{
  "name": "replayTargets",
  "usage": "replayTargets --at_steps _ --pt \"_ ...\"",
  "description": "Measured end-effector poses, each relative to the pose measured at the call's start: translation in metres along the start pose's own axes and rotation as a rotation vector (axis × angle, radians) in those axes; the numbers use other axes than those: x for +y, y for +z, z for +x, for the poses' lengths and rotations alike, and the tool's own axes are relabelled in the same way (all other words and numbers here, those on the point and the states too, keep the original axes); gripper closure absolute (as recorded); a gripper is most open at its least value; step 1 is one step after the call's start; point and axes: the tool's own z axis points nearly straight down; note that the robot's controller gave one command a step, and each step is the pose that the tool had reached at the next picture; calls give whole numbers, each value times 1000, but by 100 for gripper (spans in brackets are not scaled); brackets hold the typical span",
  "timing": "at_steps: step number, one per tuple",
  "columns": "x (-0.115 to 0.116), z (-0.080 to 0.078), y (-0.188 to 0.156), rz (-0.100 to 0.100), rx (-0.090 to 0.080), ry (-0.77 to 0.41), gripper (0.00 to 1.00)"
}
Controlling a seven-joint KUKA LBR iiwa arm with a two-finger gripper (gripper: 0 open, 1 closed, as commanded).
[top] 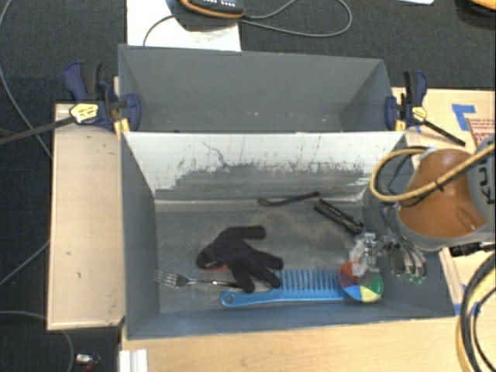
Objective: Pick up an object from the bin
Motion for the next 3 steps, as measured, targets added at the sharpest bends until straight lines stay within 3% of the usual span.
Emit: replayTargets --at_steps 3 --pt "0 0 -36 0 -2 -7 100"
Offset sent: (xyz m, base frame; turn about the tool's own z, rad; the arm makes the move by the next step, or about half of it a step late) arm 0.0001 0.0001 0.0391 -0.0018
